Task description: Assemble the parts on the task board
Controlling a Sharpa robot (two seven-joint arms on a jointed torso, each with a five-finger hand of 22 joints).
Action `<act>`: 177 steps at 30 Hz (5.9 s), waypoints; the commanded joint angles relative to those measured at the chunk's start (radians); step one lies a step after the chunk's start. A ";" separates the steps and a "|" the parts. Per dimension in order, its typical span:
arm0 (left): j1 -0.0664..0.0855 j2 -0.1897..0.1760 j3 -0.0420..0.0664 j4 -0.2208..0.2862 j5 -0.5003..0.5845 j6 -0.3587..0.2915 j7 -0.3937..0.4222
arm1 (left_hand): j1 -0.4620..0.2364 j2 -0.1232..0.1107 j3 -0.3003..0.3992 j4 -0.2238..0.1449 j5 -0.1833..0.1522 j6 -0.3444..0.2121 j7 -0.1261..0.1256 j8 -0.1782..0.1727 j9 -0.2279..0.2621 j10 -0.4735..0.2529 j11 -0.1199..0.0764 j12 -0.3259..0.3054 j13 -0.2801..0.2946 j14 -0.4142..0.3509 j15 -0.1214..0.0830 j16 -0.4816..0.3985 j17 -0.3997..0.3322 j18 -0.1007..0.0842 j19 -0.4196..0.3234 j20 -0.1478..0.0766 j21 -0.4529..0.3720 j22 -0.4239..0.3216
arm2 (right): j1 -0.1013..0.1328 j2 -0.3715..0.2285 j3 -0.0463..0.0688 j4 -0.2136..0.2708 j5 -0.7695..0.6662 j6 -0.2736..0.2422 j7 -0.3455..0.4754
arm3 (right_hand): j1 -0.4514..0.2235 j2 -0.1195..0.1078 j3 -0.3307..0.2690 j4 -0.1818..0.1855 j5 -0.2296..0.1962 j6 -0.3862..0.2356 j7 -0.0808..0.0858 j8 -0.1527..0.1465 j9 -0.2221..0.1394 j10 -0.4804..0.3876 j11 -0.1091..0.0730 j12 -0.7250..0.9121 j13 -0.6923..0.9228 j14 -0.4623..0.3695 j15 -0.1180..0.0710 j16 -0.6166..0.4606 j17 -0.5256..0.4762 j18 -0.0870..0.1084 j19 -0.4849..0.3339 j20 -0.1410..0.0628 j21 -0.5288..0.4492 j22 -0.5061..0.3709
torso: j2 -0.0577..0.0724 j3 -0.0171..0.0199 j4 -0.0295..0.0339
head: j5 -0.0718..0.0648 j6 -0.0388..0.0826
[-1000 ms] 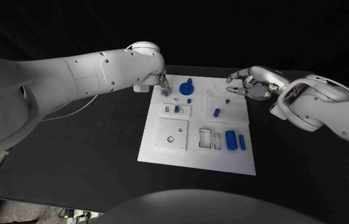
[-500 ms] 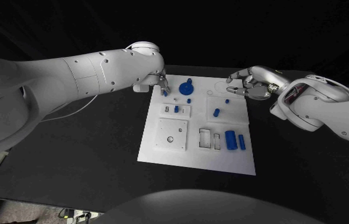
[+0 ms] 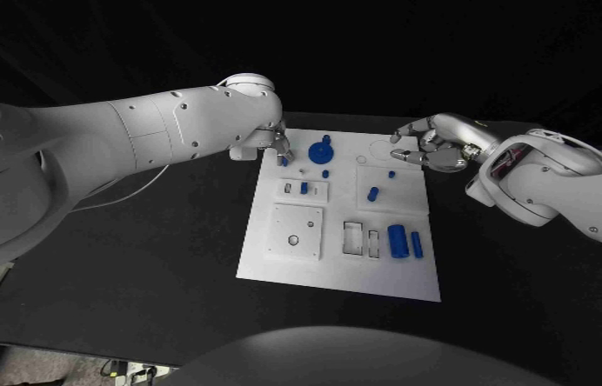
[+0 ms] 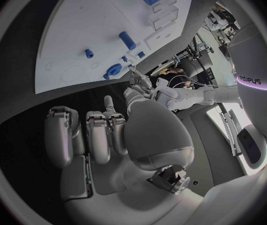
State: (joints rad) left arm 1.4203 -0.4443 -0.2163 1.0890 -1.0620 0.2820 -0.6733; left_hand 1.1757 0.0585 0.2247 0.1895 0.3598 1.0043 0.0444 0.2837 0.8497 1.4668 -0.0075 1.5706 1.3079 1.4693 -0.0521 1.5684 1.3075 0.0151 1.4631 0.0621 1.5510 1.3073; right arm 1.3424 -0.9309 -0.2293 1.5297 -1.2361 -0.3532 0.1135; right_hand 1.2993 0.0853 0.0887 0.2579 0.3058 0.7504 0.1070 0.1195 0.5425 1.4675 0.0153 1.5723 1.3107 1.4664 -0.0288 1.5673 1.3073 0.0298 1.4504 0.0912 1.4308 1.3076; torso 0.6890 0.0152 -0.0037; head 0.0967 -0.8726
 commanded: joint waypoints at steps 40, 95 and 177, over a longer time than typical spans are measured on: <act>0.060 -0.094 0.001 0.171 -0.020 0.050 -0.007 | 0.024 -0.031 0.118 -0.062 0.011 0.015 0.000 0.005 0.025 0.104 -0.014 0.000 0.263 0.102 -0.012 0.002 0.263 -0.009 0.090 -0.013 -0.004 0.253 | -0.003 -0.001 0.000 -0.004 -0.006 0.012 -0.007 | 0.012 0.002 0.005 0.000 0.005 0.011 0.000 0.006 0.001 0.103 0.007 -0.001 0.260 0.104 0.003 0.003 0.263 0.011 0.000 -0.003 -0.004 0.210 | -0.003 0.0019 0.0014 | 0.006 0.000; 0.038 -0.181 -0.007 0.348 -0.022 -0.025 -0.014 | -0.018 -0.026 0.141 -0.044 -0.004 0.012 0.003 0.001 0.030 0.104 -0.011 0.000 0.263 0.102 -0.011 0.002 0.263 -0.006 0.084 -0.012 -0.013 0.250 | -0.005 0.008 0.000 -0.009 -0.006 0.008 -0.015 | 0.014 0.002 0.006 -0.001 0.006 0.013 0.001 0.005 0.001 0.103 0.008 -0.001 0.260 0.104 0.004 0.003 0.263 0.011 0.001 -0.003 -0.003 0.210 | -0.001 0.0007 -0.0002 | 0.016 0.000; -0.017 -0.170 -0.008 0.351 -0.068 -0.006 -0.014 | -0.083 -0.028 0.149 -0.026 -0.088 -0.007 0.012 -0.015 0.036 0.104 -0.003 0.000 0.263 0.102 -0.004 0.002 0.263 0.002 0.062 -0.006 -0.046 0.238 | -0.006 0.010 0.000 -0.012 -0.007 0.011 -0.014 | 0.022 0.000 0.011 -0.007 0.016 0.016 0.000 0.002 -0.001 0.103 0.008 -0.001 0.260 0.104 0.004 0.003 0.263 0.011 0.002 -0.003 -0.002 0.210 | 0.000 0.0002 -0.0004 | 0.020 0.000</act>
State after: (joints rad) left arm 1.4049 -0.6178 -0.2238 1.4388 -1.1225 0.2613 -0.6897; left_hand 1.1003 0.0299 0.3731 0.1570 0.2751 1.0021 0.0571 0.2720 0.8859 1.4668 -0.0146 1.5706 1.3079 1.4657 -0.0555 1.5684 1.3073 0.0151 1.4667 0.0586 1.5082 1.3073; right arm 1.3369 -0.9213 -0.2296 1.5179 -1.2364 -0.3524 0.0983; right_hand 1.3074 0.0852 0.0942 0.2523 0.3158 0.7572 0.1072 0.1196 0.5416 1.4674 0.0154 1.5760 1.3103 1.4664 -0.0288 1.5673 1.3079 0.0298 1.4504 0.0912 1.4308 1.3076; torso 0.6886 0.0152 -0.0041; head 0.1171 -0.8726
